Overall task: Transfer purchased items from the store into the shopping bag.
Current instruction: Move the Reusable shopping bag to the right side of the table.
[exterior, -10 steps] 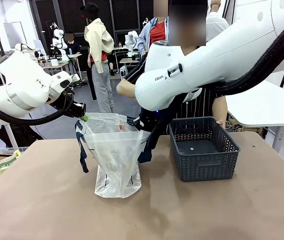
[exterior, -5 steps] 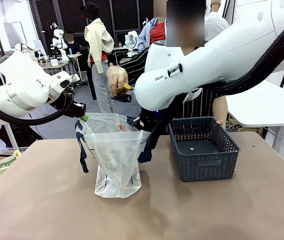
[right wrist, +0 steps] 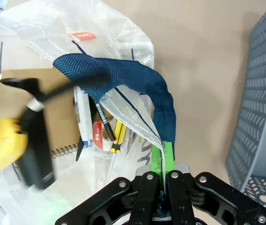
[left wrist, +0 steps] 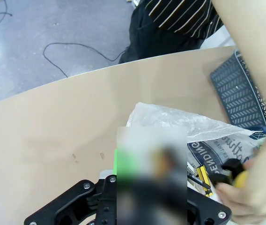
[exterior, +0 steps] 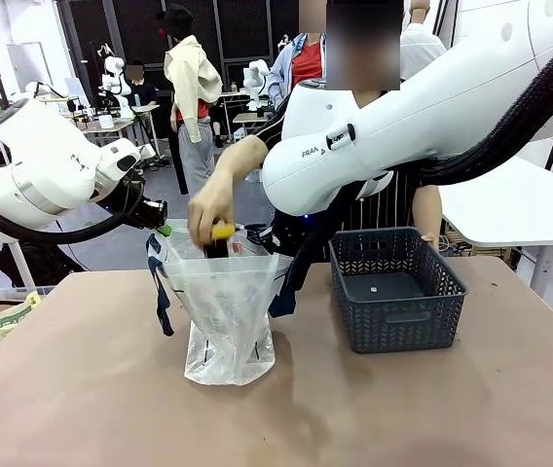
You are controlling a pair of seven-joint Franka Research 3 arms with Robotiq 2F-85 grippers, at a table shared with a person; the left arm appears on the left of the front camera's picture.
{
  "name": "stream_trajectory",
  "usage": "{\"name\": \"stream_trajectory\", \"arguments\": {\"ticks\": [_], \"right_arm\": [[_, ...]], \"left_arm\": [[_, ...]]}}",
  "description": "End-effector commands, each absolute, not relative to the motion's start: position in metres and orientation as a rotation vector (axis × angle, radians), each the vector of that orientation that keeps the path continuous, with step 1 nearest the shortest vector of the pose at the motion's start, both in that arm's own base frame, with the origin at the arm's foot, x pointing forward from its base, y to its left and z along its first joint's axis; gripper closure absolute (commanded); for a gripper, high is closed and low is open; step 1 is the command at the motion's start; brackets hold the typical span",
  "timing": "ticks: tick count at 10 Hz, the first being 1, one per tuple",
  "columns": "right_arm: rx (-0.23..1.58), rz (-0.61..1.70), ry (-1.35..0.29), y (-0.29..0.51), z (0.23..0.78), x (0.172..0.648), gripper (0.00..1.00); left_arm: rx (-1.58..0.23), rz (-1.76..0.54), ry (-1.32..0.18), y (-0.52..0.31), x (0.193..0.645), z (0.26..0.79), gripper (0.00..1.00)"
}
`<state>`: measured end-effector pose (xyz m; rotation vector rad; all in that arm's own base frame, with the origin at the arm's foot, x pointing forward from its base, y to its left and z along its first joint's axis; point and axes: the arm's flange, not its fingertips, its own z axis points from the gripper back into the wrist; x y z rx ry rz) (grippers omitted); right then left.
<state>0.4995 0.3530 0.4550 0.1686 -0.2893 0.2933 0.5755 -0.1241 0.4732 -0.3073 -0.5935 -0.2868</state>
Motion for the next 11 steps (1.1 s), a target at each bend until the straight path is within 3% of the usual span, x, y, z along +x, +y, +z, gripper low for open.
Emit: {"name": "stream_trajectory", "arguments": {"ticks": [1, 11], "right_arm": [[0.17, 0.284, -0.286, 0.3487, 0.4549, 0.4973, 1.0], [0.17, 0.284, -0.286, 0.3487, 0.4549, 0.4973, 1.0]], "left_arm": [[-0.312, -0.276, -0.597, -0.1207, 0.5719, 0.4748, 1.0], [-0.312, -0.276, -0.597, -0.1207, 0.5719, 0.4748, 1.0]]}}
